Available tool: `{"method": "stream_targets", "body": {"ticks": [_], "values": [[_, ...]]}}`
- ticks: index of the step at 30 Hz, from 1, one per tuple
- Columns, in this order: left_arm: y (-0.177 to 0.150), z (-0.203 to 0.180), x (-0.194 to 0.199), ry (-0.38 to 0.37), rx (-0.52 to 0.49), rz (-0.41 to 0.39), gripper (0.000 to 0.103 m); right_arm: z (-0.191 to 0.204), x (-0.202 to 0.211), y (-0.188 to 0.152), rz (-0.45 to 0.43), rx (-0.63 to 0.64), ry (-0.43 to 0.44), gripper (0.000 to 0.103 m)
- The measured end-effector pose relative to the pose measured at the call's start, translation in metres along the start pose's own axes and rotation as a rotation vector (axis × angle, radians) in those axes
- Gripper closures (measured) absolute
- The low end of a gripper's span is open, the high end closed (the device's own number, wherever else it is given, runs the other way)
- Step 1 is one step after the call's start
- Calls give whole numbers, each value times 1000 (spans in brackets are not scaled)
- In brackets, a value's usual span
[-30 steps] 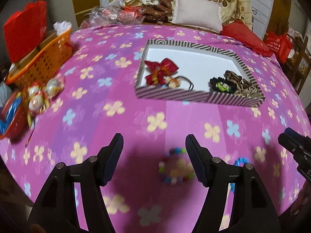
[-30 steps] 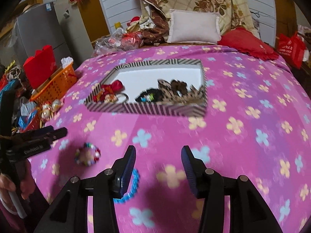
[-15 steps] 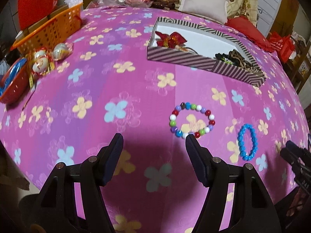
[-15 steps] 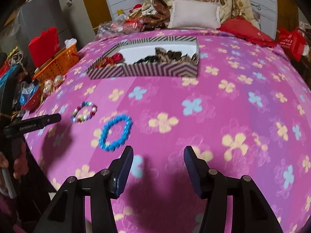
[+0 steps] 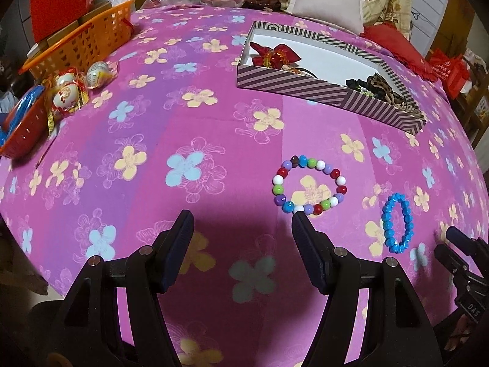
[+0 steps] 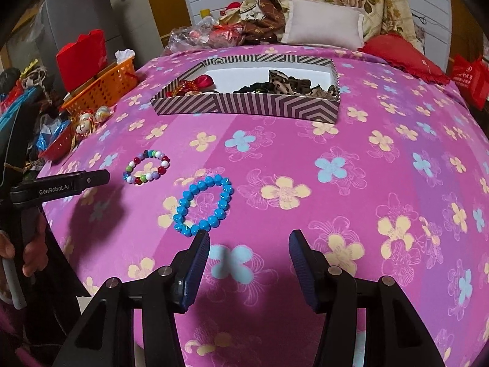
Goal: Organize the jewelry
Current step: 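Grasp the multicolour bead bracelet with left tool while right tool grasps blue bead bracelet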
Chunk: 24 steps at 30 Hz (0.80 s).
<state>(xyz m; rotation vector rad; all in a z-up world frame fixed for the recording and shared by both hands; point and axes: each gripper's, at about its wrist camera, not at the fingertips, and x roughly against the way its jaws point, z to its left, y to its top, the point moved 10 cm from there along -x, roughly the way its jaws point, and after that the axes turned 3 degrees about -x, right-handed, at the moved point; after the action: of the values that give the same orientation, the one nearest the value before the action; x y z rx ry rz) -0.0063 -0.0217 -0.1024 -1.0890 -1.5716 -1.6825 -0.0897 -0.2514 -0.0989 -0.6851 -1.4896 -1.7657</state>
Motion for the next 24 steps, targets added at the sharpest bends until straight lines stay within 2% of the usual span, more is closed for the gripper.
{"method": "stream_targets", "body": {"ticks": [14,21,22,24], "values": [[0,-5,-4,5,-10,3,36,18,-10,13,-7,-4,24,51],[-2,-1,-13,-14,32,34,36,29,-29,19,5,13,38,51],[-2,-1,-14,-16,34,38,36,30,-34,20,7,19,34,53],[-1,-1,-16,-23,38,45,36,25,-46,19,29,40,-19,65]]}}
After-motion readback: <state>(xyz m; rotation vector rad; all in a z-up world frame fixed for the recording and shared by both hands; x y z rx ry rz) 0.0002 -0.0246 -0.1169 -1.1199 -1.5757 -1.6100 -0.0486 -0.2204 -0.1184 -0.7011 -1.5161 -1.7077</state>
